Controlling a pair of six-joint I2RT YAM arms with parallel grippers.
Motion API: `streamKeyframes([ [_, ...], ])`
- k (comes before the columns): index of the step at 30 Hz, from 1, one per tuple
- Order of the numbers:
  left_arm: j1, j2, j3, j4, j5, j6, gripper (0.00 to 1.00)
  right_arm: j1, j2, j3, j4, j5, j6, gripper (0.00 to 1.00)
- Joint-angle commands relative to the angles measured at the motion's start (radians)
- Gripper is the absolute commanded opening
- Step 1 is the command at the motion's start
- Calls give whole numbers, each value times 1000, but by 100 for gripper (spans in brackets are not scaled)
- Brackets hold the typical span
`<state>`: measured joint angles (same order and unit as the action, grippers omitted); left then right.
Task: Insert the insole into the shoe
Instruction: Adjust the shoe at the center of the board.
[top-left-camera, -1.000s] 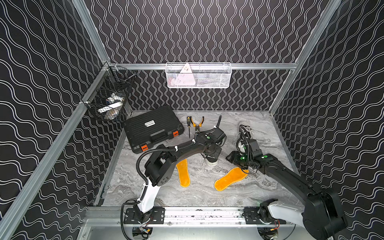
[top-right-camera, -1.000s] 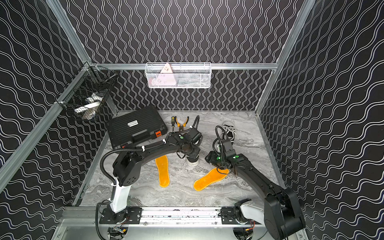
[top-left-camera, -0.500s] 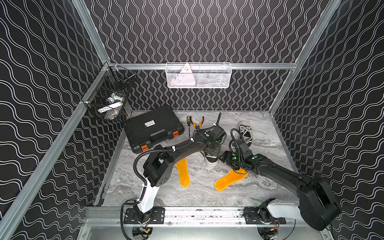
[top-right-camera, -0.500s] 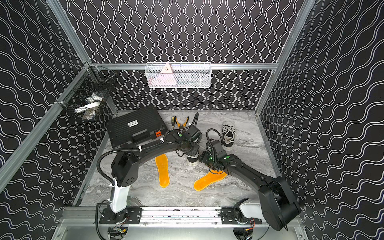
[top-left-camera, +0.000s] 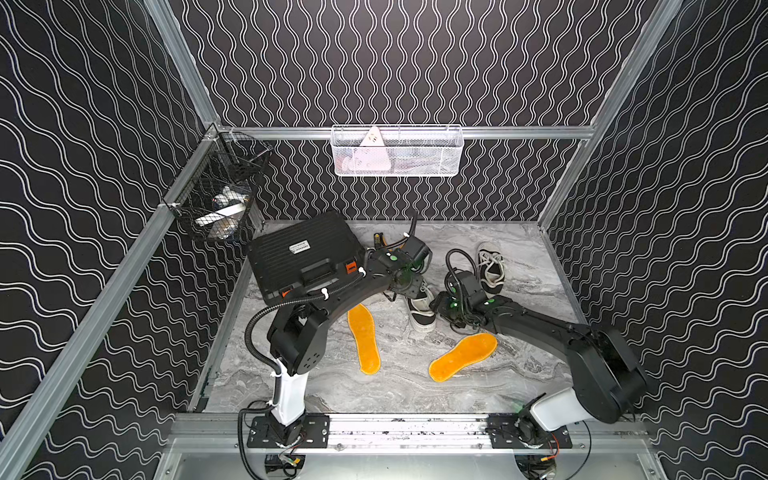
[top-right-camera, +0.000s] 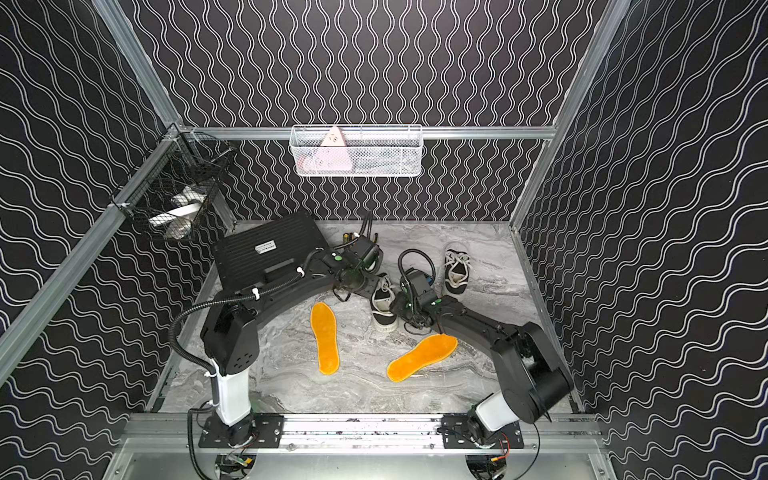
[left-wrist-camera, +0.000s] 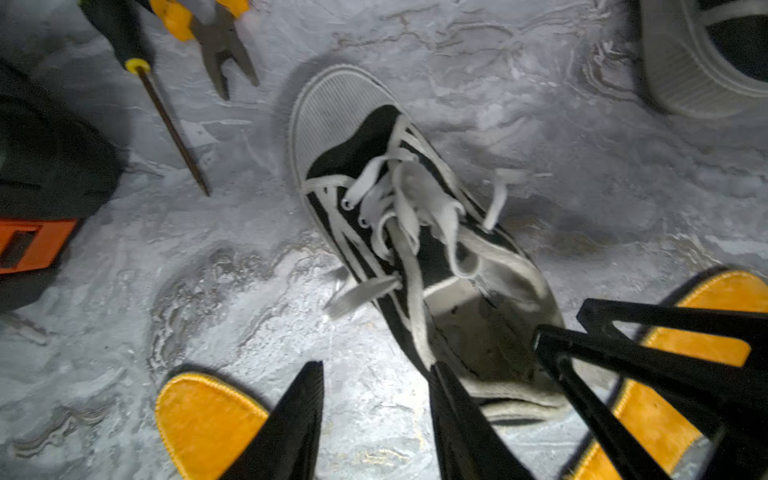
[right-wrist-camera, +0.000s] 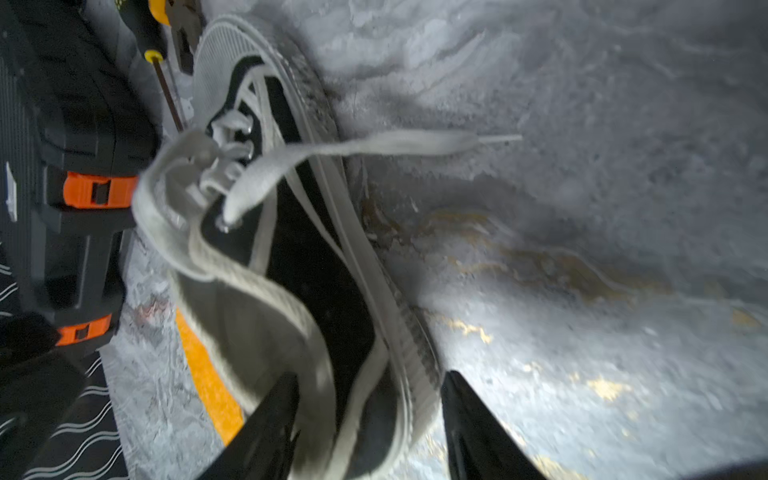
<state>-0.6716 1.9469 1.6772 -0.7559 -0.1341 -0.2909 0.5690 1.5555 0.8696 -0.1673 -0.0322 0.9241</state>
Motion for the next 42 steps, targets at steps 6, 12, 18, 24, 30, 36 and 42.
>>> streamKeyframes([
  [6, -3, 37, 19, 23, 29, 50, 53, 8, 19, 1, -14, 56, 18, 35],
  [12, -15, 130, 75, 24, 23, 58, 53, 7, -17, -30, -21, 71, -2, 24],
  [18, -32, 160, 109, 28, 36, 62, 54, 5, -12, -35, -14, 59, -31, 21],
  [24, -43, 173, 83, 8, -18, 72, 37, -12, -40, -46, -26, 58, -72, 20],
  [30, -40, 120, -6, 25, -56, 44, 14, -20, -59, -58, -43, 60, -118, 20],
  [36, -64, 2, -154, 63, -10, -84, 8, -22, -45, -71, -29, 42, -177, 20],
  [42, -112, -43, -225, 76, 7, -143, 17, -21, -31, -86, 23, 19, -229, 20],
])
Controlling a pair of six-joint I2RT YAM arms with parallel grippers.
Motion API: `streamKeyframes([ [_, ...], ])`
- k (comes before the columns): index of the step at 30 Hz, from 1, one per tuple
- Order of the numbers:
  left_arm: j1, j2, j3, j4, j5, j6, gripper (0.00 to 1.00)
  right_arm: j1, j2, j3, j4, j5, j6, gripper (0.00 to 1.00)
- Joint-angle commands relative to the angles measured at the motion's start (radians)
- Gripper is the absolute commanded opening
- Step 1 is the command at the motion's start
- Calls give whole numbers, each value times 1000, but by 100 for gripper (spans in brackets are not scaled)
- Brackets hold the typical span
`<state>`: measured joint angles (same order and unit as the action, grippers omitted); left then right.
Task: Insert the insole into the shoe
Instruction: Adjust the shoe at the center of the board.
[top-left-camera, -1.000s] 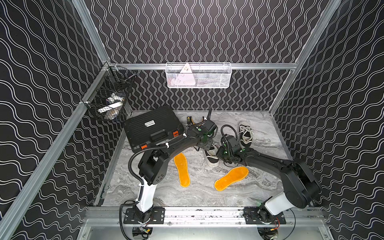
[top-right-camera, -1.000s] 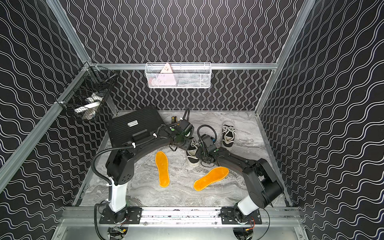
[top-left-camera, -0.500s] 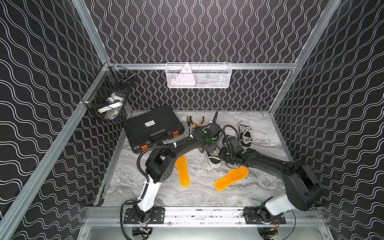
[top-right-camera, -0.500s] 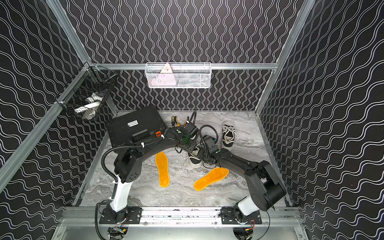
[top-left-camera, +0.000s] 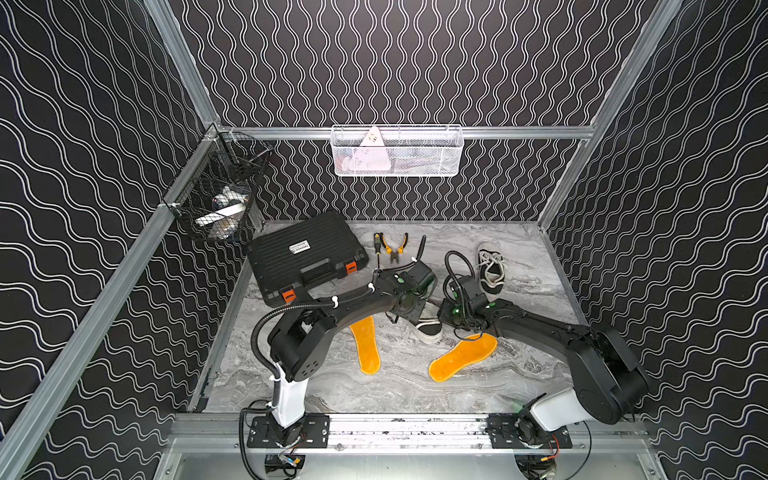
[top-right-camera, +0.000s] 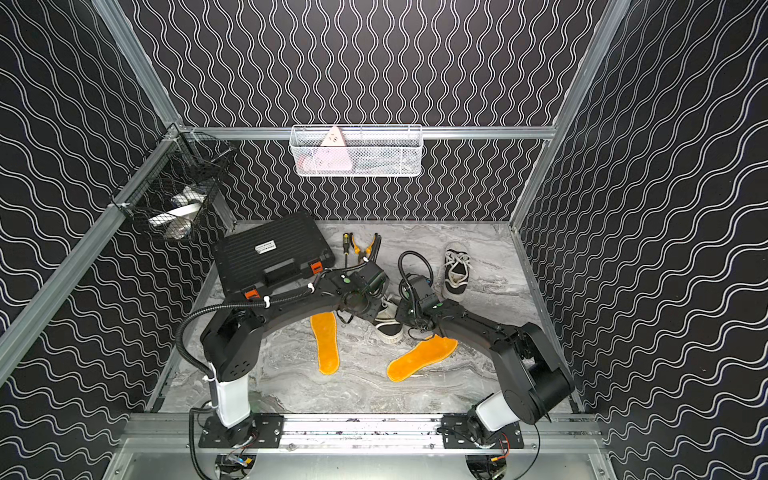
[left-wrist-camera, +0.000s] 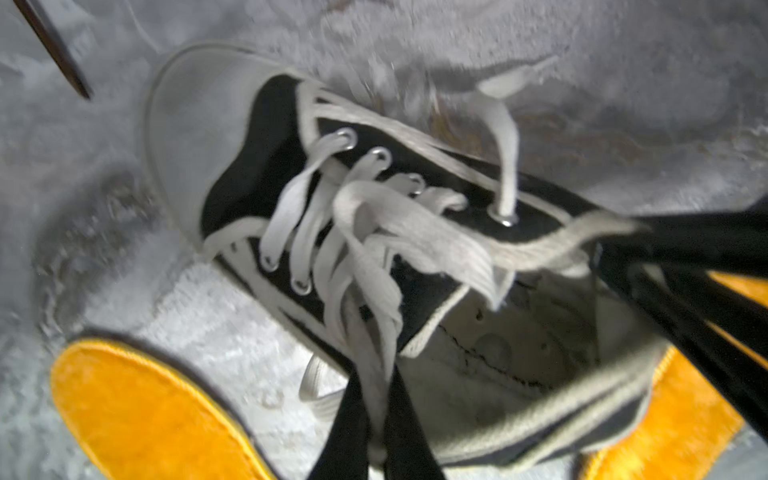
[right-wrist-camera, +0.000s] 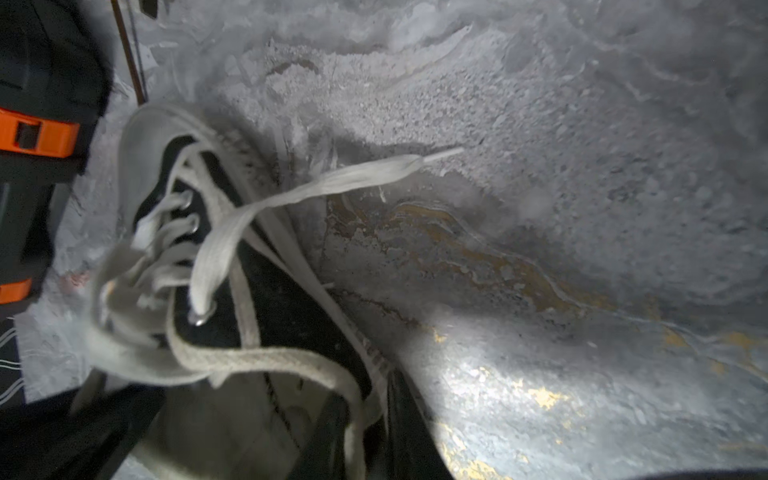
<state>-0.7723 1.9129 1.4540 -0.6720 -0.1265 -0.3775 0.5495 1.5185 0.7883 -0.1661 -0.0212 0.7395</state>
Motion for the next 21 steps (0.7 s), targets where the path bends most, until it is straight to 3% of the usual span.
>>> streamKeyframes([
  [1, -18, -8, 5, -17, 0, -58, 22, -3, 8, -2, 24, 4, -53, 20],
  [5, -23, -31, 37, -61, -36, -25, 45, -2, -3, 2, 27, 3, -85, 22],
  [7, -23, -31, 72, -91, -73, 11, 48, -2, -9, 0, 32, -1, -94, 23],
  [9, -26, -33, 97, -106, -81, 50, 47, -2, -12, 0, 35, -8, -100, 24],
  [10, -38, -39, 107, -107, -87, 79, 39, -2, -12, 2, 36, -11, -100, 25],
  [14, -69, -38, 121, -94, 3, 146, 28, -7, -18, 2, 38, -12, -92, 28],
  [21, -89, 48, 177, -102, -18, 174, 34, -65, -41, -35, 96, -91, -57, 32],
])
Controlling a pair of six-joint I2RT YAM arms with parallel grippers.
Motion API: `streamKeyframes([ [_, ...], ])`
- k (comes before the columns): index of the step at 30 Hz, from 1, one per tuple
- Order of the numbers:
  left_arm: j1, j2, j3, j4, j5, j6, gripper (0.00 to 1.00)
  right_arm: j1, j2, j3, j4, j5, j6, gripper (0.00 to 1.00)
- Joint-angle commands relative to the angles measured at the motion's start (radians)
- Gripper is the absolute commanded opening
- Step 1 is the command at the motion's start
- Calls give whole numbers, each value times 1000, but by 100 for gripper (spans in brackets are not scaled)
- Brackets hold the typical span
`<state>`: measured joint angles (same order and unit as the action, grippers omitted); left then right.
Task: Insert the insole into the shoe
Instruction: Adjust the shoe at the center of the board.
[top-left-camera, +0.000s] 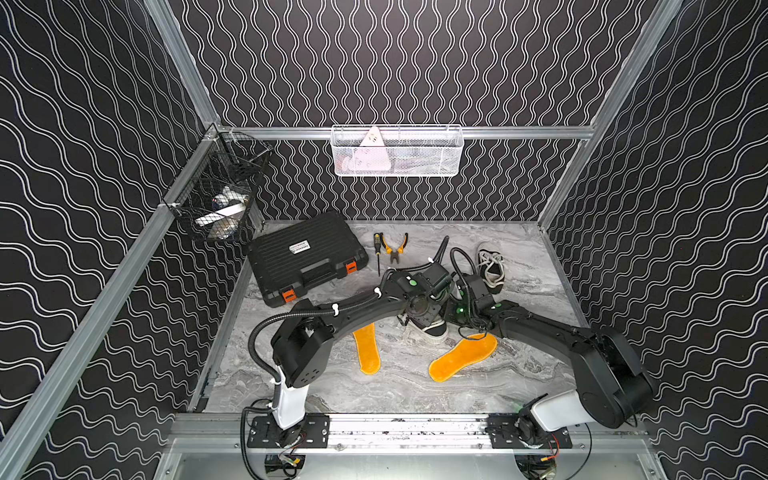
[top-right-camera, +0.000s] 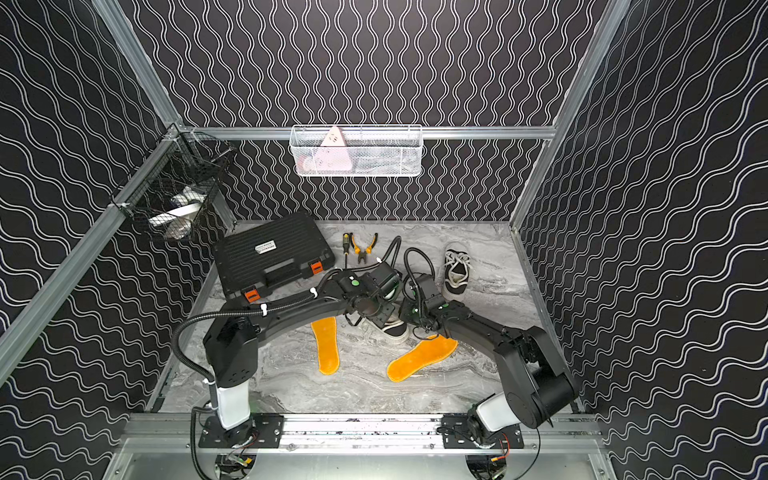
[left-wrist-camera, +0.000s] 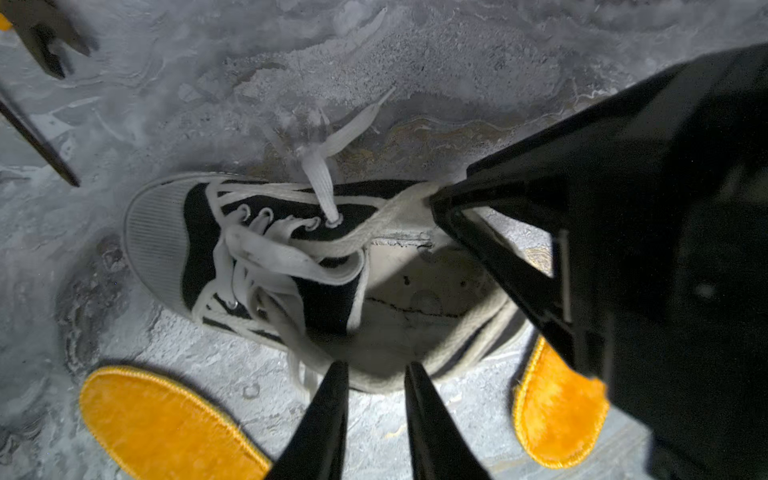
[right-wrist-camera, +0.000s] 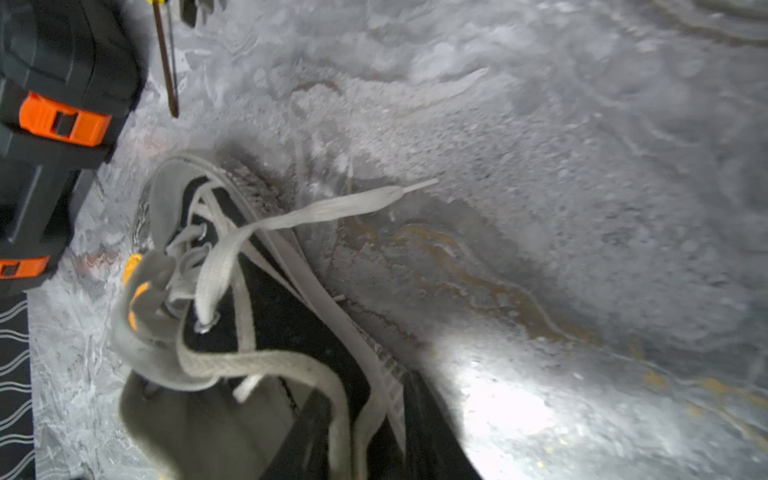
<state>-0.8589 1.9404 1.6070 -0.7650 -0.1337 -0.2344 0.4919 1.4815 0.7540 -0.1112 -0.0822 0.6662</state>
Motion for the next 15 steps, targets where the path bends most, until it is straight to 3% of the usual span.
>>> streamKeyframes([
  [1, -2, 39, 41, -20, -18, 36, 35, -10, -3, 0, 38, -34, 15, 32],
  [15, -2, 182, 107, -20, -94, 52, 44, -31, -7, -10, 67, -70, 25, 32],
])
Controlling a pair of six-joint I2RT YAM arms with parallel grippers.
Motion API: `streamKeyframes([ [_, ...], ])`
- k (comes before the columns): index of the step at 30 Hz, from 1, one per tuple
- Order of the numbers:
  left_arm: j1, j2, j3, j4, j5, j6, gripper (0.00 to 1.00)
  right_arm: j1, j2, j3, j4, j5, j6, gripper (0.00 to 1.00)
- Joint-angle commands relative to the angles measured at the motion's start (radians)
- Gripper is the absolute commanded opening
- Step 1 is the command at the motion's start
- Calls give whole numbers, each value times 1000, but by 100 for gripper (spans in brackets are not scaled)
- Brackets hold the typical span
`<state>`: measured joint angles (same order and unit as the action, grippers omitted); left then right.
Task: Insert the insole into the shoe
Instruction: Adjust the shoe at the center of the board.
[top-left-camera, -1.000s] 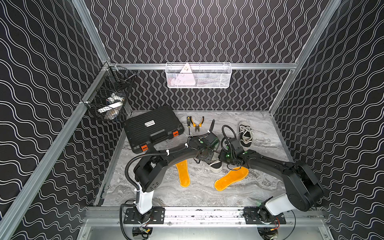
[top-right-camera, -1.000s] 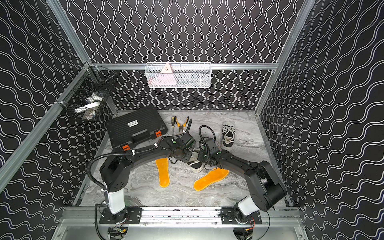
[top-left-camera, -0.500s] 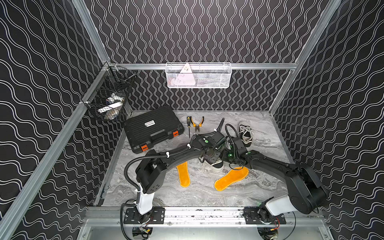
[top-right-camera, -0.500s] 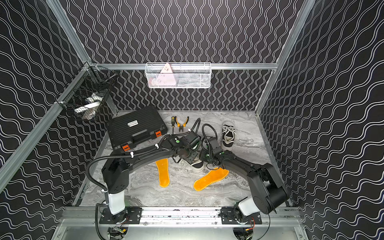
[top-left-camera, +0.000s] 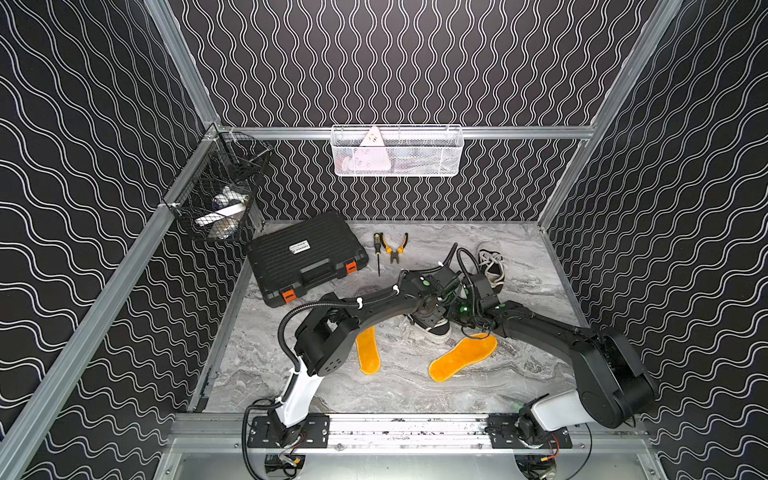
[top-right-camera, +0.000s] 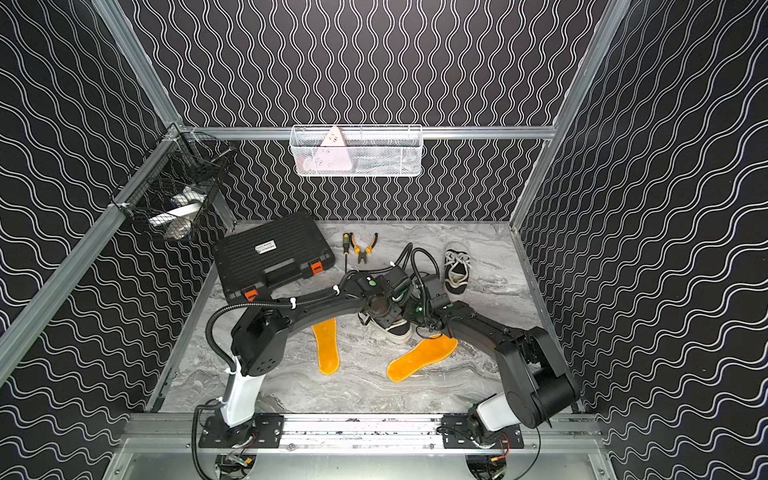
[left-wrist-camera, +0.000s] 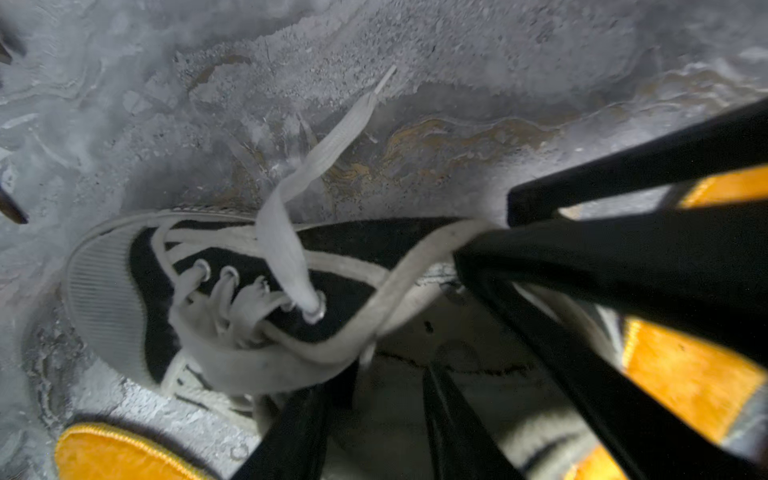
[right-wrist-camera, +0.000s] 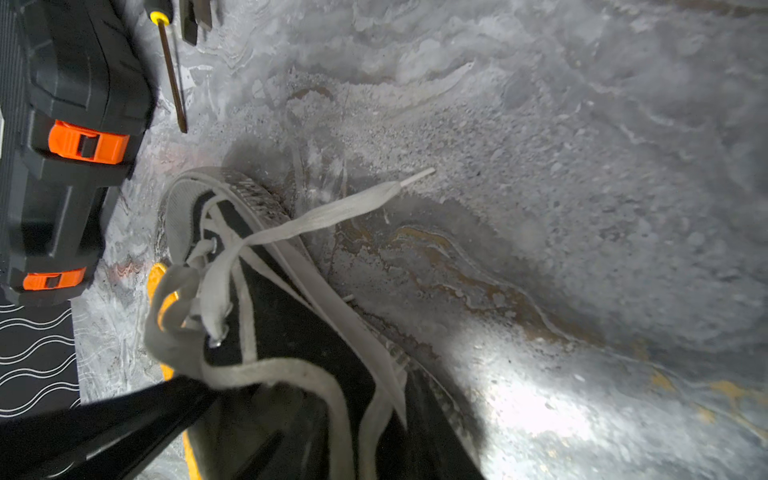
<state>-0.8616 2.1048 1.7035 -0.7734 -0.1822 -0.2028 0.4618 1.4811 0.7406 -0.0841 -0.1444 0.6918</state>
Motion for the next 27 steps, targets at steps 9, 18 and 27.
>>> streamKeyframes([
  [9, 2, 125, 52, -13, -98, 7, 35, -1, 8, 3, 41, -23, -3, 31],
  [18, 50, -9, 22, 14, -3, -55, 6, -1, 11, 3, 5, 5, -24, 31],
  [27, 133, -103, -49, 40, 174, -74, 0, -1, 34, 21, -13, 43, -44, 32],
])
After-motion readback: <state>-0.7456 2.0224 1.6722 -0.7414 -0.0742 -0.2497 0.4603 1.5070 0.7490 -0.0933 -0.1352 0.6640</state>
